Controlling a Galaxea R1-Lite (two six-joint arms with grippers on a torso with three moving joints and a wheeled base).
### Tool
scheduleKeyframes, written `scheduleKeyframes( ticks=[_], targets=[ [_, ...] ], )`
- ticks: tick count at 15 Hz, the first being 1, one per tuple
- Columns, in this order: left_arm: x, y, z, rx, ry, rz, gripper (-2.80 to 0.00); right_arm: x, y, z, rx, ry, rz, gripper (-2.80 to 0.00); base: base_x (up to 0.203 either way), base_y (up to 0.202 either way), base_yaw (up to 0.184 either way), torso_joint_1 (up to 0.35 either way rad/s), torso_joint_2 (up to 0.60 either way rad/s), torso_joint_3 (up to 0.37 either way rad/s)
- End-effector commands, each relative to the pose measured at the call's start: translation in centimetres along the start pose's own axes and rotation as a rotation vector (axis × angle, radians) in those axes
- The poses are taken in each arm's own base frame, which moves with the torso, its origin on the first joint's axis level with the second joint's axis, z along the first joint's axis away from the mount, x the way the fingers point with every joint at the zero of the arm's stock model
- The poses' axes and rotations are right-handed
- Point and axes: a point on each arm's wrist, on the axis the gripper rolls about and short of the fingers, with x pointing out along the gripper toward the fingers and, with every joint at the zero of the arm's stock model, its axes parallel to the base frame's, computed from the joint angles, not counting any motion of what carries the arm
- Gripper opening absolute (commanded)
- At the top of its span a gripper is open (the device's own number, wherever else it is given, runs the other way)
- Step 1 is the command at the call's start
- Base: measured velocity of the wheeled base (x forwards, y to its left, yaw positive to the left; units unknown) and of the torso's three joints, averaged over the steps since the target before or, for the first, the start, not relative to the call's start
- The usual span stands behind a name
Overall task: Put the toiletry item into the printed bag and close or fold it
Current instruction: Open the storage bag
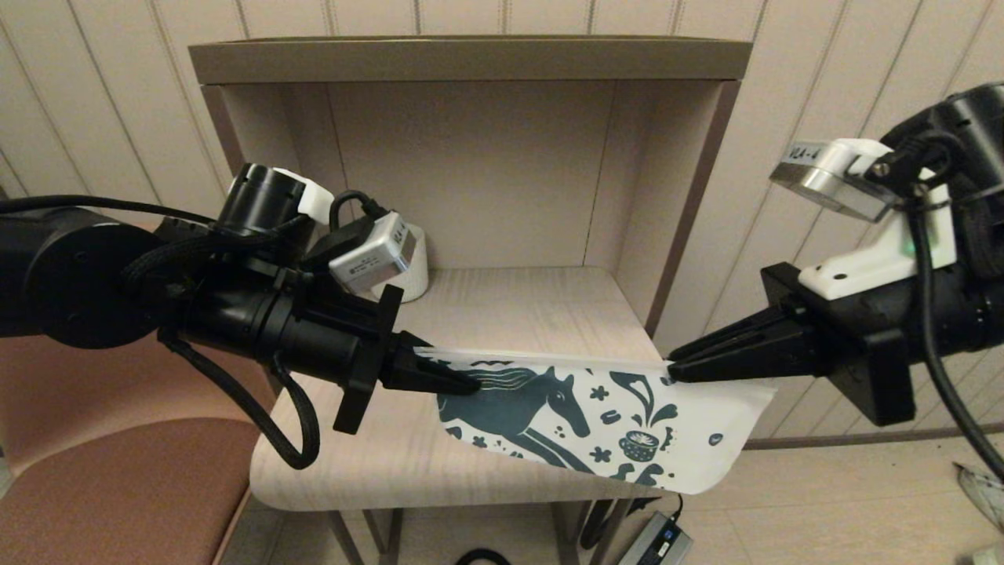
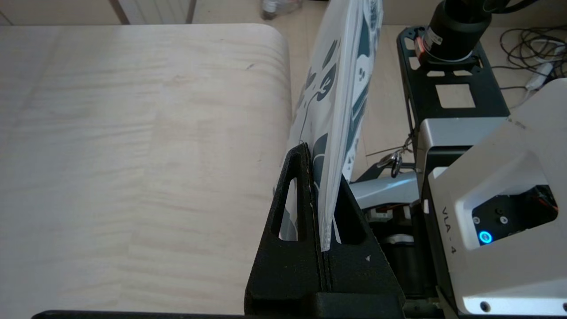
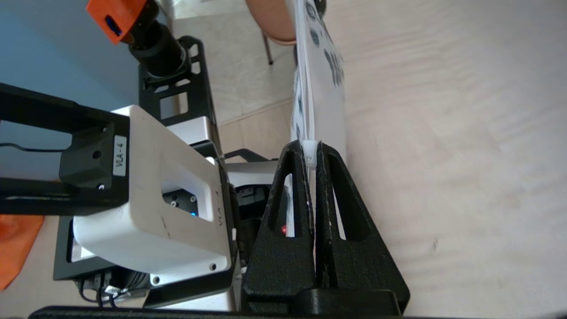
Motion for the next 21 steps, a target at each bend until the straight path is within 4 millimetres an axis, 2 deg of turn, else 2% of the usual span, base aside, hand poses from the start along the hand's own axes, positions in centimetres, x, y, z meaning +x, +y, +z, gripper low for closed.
scheduleKeyframes(
  ticks=[1,8,15,18,21],
  targets=[
    [-0.2,0.0,0.1,0.007,-0.005,0.000,-2.80,-1.4,0.7,-0.2,-0.008,-0.021,-0.030,-2.80,0.000,0.000,0.000,0.000,0.00,0.000],
    [-0.6,0.2,-0.1,0.002,-0.002,0.019,-2.80,-2.6,1.2,-1.6,0.018,-0.037,-0.061,-2.80,0.000,0.000,0.000,0.000,0.00,0.000],
    [-0.9,0.4,-0.2,0.004,-0.005,0.030,-2.80,-2.6,1.2,-1.7,0.018,-0.038,-0.061,-2.80,0.000,0.000,0.000,0.000,0.00,0.000],
    [-0.6,0.7,-0.4,-0.003,-0.002,0.026,-2.80,-1.9,0.7,-1.6,0.021,-0.031,-0.040,-2.80,0.000,0.000,0.000,0.000,0.00,0.000],
    [-0.2,0.9,-0.3,-0.003,-0.003,0.017,-2.80,0.0,-0.4,-0.9,0.001,-0.030,0.009,-2.80,0.000,0.000,0.000,0.000,0.00,0.000]
  ],
)
